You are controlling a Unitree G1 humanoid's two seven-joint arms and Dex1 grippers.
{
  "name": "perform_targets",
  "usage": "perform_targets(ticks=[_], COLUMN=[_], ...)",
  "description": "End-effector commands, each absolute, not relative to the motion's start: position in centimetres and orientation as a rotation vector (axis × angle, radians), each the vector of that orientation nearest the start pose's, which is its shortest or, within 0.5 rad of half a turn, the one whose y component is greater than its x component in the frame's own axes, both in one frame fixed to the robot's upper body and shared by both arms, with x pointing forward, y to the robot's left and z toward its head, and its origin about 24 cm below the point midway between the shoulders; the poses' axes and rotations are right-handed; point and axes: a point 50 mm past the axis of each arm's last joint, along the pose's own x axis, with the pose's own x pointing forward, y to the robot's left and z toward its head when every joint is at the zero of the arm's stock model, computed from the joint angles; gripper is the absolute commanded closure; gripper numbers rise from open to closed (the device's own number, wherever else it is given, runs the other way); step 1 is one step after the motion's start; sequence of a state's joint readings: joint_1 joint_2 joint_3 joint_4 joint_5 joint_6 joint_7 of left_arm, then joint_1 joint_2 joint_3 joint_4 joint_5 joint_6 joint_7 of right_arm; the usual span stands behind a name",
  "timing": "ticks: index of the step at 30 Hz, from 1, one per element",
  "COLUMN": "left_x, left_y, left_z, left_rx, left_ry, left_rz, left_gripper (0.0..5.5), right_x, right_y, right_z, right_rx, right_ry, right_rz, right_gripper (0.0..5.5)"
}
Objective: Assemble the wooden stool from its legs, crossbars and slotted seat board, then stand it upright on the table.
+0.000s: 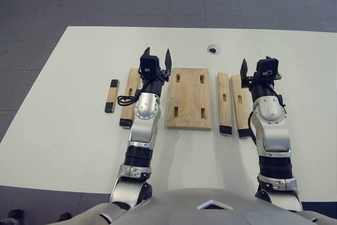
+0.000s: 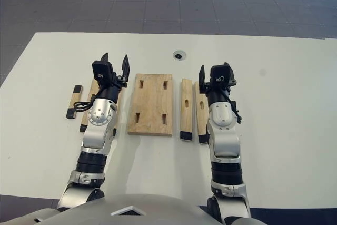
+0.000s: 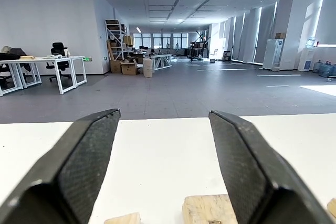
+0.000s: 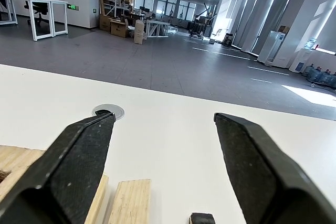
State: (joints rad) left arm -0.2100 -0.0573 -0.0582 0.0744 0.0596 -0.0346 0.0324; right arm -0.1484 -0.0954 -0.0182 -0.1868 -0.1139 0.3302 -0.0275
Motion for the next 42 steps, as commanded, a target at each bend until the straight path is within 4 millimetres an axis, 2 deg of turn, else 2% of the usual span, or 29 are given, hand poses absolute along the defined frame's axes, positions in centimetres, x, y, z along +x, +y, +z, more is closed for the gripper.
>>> perform_targets(ticks=[1,7,12,21,26,29,34,38,42], left_x=[29.3,29.4,28.8,29.0,28.7,28.9,28.8,28.6,28.4], left_y=[11.8,13.0,12.4,12.9,12.6,12.9,13.5,14.0,14.0], left_z=[8.5,8.7,8.3,8.8,8.8,9.0,9.1,8.9,8.8], left_rx=[0.049,0.064,0.059,0.074,0.1,0.107,0.099,0.106,0.102], left_ry=[-0.17,-0.174,-0.16,-0.175,-0.186,-0.185,-0.18,-0.171,-0.164], left_rz=[-0.071,-0.033,-0.045,-0.026,-0.041,-0.028,-0.013,0.001,0.008], left_gripper=[2.34,2.34,2.34,2.34,2.34,2.34,2.34,2.34,2.34], right_x=[28.2,27.8,27.9,27.9,27.9,27.5,26.7,23.8,20.6], right_y=[-16.9,-16.4,-16.4,-17.2,-16.8,-14.8,-16.6,-20.3,-23.1], right_z=[9.6,9.2,9.3,9.3,9.3,9.3,8.9,7.7,4.7], right_rx=[-0.187,-0.18,-0.186,-0.2,-0.208,-0.192,-0.215,-0.235,-0.198], right_ry=[-0.021,-0.01,-0.013,-0.009,-0.001,-0.014,0.013,0.111,0.307], right_rz=[-0.092,-0.08,-0.071,-0.112,-0.09,0.012,-0.055,-0.121,-0.137], right_gripper=[2.03,2.03,2.03,2.03,2.03,2.03,2.03,2.03,2.03])
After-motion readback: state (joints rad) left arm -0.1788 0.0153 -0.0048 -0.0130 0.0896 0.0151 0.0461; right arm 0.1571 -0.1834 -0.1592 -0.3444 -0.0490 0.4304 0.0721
